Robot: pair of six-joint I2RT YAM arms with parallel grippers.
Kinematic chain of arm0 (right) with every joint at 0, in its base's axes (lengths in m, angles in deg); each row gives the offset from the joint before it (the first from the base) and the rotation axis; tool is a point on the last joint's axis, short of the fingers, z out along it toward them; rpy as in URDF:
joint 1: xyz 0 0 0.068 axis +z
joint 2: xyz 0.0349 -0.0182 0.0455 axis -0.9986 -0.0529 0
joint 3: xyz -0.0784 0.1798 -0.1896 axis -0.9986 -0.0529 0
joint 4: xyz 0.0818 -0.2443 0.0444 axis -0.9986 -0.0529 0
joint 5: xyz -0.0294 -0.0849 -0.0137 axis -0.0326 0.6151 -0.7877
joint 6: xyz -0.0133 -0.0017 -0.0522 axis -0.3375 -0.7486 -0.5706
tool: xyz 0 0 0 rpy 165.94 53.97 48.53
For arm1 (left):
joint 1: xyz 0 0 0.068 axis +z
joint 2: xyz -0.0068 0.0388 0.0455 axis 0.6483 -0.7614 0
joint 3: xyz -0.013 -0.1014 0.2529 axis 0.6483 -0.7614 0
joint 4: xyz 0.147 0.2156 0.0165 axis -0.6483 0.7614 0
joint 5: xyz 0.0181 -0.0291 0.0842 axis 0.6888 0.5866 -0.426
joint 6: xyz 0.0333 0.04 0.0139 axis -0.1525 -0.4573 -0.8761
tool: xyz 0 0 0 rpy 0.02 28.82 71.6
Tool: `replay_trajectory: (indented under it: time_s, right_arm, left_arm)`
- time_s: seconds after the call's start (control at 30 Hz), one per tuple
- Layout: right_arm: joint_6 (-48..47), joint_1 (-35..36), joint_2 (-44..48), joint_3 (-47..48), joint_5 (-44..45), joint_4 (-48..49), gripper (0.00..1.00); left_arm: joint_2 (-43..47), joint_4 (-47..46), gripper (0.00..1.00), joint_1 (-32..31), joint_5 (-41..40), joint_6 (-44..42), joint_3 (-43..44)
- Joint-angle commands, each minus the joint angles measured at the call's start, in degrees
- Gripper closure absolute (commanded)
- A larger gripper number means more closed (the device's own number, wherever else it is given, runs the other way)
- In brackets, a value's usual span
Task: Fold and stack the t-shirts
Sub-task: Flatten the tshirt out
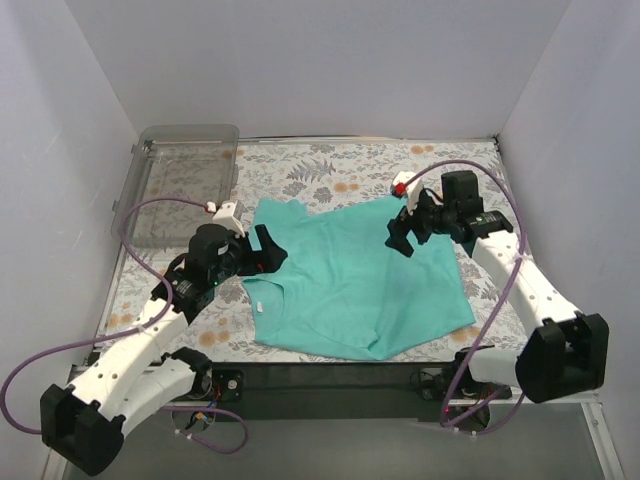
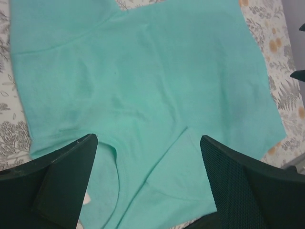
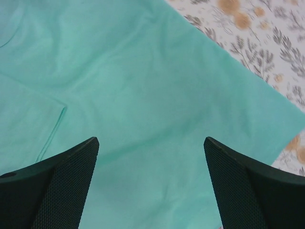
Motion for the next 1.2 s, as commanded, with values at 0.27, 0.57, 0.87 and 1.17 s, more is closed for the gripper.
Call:
replay_trajectory:
  time_s: [0.27,0.57,0.87,1.17]
  right_arm:
    - [21.06,-14.51,-22.93,14.98,6.05,16.74,0.31]
    - [23.17,-16.62,-39.81,27.28,10.18,16.92,0.35]
    - [24.4,-19.35,-47.91,32.75,7.45,16.74,0.36]
    - [26.34,-19.44,-51.34,35.82,5.08,16.74,0.4]
  left_arm:
    - [-31.08,-9.39,0.19,5.33,-8.65,-6.53,13.98]
    - [-43.66,-11.07,0.22,10.43,-7.15,-6.26,21.01]
    - [-52.45,-7.73,0.26,10.79,-11.71,-7.05,26.99]
    - [-62.89,-5.97,0.28,11.66,-12.69,-10.74,41.03]
